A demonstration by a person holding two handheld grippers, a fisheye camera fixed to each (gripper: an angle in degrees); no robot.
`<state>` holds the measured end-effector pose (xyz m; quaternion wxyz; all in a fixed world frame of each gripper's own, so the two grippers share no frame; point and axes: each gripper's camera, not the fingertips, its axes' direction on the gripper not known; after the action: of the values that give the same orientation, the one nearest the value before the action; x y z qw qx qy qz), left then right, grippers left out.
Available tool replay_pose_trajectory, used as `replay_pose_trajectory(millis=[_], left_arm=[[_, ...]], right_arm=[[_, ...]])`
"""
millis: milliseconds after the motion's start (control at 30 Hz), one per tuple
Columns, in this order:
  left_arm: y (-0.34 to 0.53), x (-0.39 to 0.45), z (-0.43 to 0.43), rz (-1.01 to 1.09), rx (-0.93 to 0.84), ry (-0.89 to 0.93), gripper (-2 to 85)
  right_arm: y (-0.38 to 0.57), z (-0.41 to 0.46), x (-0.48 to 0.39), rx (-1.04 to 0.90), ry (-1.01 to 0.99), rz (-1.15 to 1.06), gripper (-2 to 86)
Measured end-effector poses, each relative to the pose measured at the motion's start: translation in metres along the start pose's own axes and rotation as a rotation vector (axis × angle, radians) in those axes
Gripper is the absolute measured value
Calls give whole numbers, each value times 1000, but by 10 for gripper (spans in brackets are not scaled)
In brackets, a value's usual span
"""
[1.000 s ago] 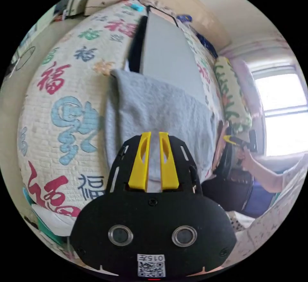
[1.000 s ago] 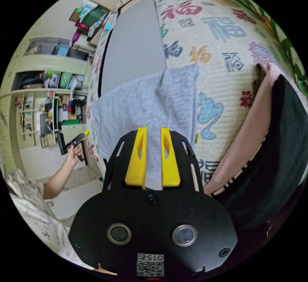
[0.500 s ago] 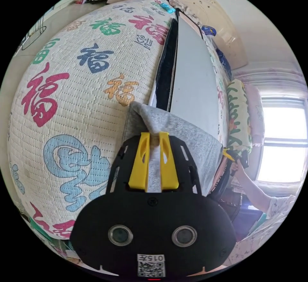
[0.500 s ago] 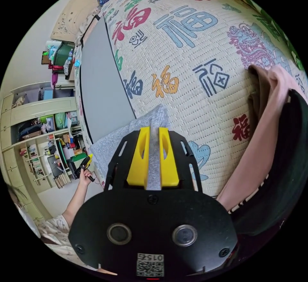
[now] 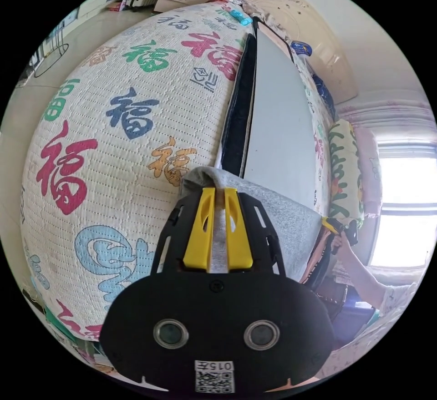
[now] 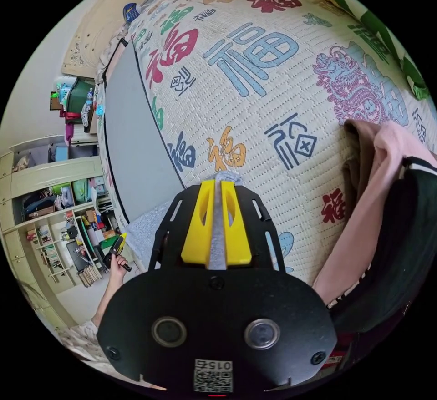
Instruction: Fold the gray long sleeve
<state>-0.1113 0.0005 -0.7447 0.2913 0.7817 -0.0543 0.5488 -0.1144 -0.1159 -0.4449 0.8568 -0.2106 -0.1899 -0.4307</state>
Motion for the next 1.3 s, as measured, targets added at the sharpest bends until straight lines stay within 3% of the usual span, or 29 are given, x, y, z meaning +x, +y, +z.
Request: replay_pose_trajectory(millis=[100, 267, 433, 667, 867, 1000, 1167, 1300], left_arm=[[1, 35, -17, 65, 3, -43, 47], [18, 144, -64, 240, 0, -323, 58], [29, 289, -64, 518, -1, -324, 51], [13, 547, 70, 957, -308, -77, 62], [5, 756, 166, 1211, -373, -107, 113], [-9, 835, 214, 1196, -393, -134, 118], [-9, 884, 296, 1193, -602, -389, 76], [-6, 906, 283, 1239, -563, -447, 50]], right_arm=[[21, -10, 5, 14, 16, -86, 57], [108, -31, 40, 16, 100, -117, 77], [198, -15, 77, -112, 138, -88, 84], [255, 20, 113, -192, 130, -36, 87], [255, 36, 121, -221, 53, -31, 74], [262, 36, 129, -219, 10, -22, 51], [277, 16, 148, -181, -124, 14, 21], [287, -10, 144, -150, -146, -69, 14]])
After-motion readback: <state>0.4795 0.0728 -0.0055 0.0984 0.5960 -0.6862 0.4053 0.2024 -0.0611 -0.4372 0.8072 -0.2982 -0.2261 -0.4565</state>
